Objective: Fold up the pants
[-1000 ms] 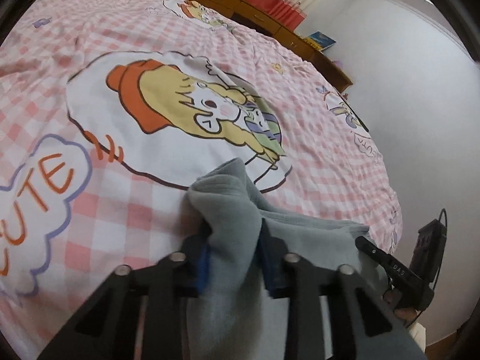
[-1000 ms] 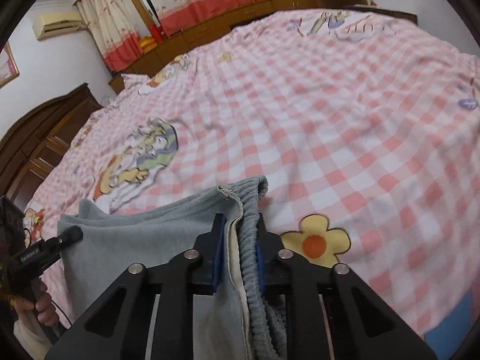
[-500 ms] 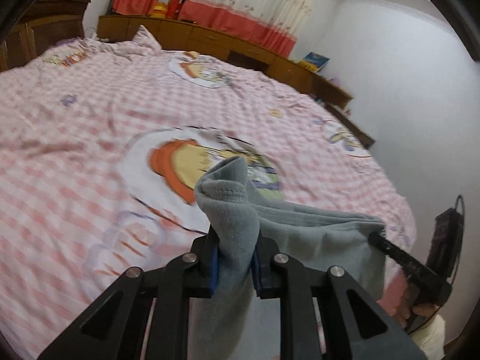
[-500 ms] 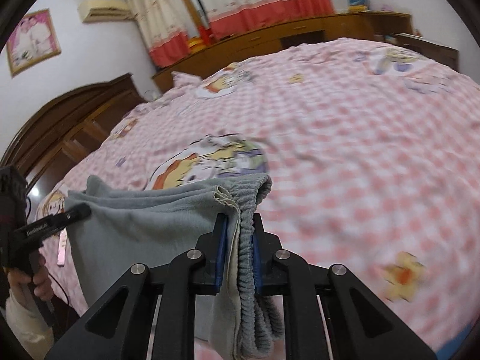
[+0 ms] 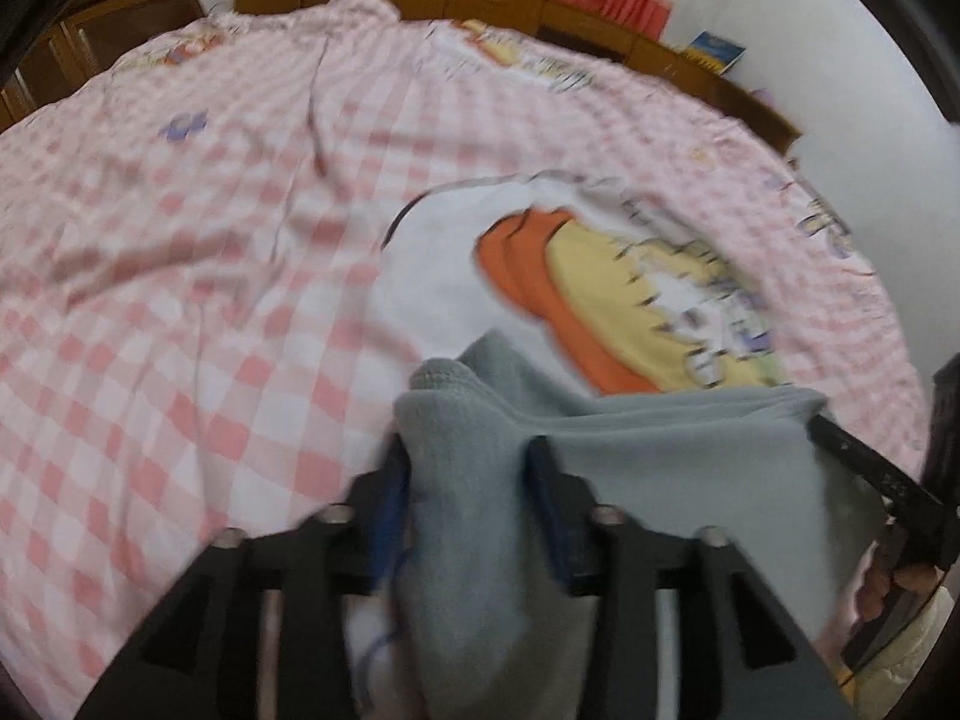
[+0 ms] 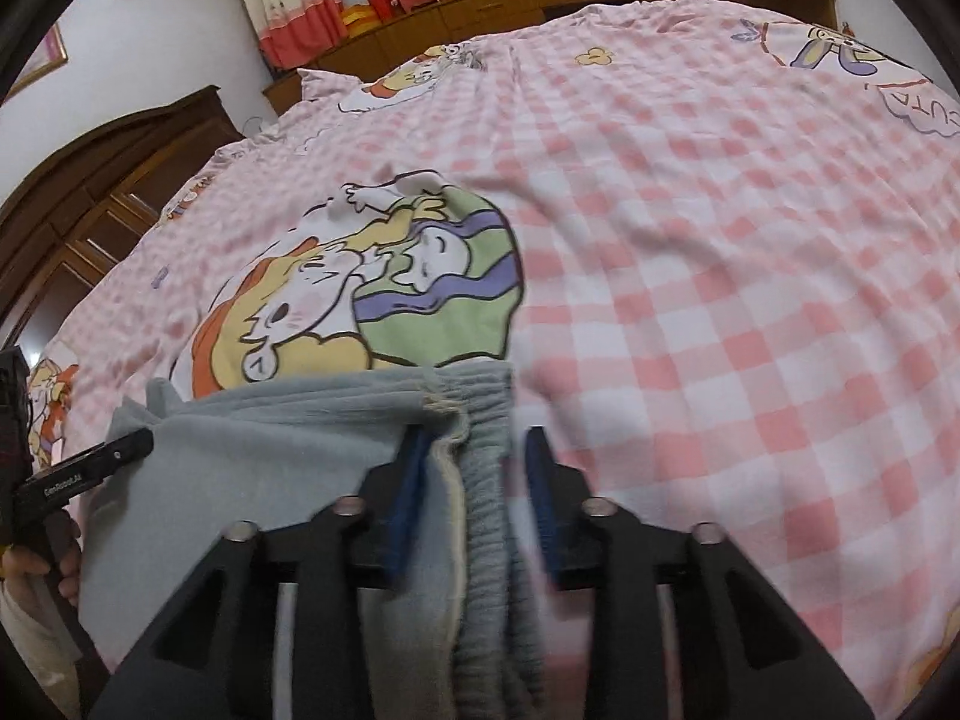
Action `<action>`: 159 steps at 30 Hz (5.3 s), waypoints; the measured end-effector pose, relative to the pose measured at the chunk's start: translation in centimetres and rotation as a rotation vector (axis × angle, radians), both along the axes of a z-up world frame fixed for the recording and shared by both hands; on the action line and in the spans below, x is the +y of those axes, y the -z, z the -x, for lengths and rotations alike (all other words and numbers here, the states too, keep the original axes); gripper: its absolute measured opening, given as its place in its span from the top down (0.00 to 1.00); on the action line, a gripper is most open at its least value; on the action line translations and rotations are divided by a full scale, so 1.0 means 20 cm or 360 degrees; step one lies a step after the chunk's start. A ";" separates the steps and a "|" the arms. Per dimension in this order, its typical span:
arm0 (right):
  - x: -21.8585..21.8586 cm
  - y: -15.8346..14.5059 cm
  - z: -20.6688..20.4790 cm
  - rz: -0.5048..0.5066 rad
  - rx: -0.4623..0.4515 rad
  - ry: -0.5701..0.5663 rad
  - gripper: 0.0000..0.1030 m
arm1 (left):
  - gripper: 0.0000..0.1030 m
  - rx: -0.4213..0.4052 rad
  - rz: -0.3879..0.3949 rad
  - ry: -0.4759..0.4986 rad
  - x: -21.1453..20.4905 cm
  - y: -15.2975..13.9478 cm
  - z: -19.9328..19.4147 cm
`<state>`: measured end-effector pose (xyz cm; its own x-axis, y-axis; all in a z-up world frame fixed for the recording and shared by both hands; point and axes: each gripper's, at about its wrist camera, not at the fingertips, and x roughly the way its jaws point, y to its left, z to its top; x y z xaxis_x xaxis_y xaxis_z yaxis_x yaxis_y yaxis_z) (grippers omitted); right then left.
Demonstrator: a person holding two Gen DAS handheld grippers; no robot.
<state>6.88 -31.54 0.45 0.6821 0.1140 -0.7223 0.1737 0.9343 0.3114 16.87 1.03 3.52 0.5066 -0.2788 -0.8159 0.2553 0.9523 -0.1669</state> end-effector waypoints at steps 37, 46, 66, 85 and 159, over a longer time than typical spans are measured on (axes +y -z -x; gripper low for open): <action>0.25 -0.04 0.45 0.0141 0.0118 -0.0167 0.64 | 0.27 0.0070 0.0059 -0.0043 0.10 0.05 0.61; 0.33 -0.16 0.56 0.0195 0.0090 -0.0176 0.55 | 0.28 0.0115 0.0144 -0.0025 0.16 0.05 0.64; 0.48 -0.01 0.39 0.0185 0.0108 -0.0250 0.45 | 0.29 0.0042 0.0275 -0.0040 0.18 0.04 0.52; 0.47 0.01 0.38 0.0131 0.0101 -0.0256 0.40 | 0.36 0.0010 0.0364 0.0000 0.12 0.09 0.49; 0.00 -0.17 0.62 -0.0206 -0.0105 -0.0005 0.42 | 0.33 -0.0114 -0.0027 0.0575 -1.06 -0.32 0.61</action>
<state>-5.60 -31.60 3.78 0.7273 0.2054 -0.6548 0.1462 0.8859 0.4402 4.63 -20.25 9.96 0.4339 -0.4365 -0.7882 0.5859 0.8013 -0.1212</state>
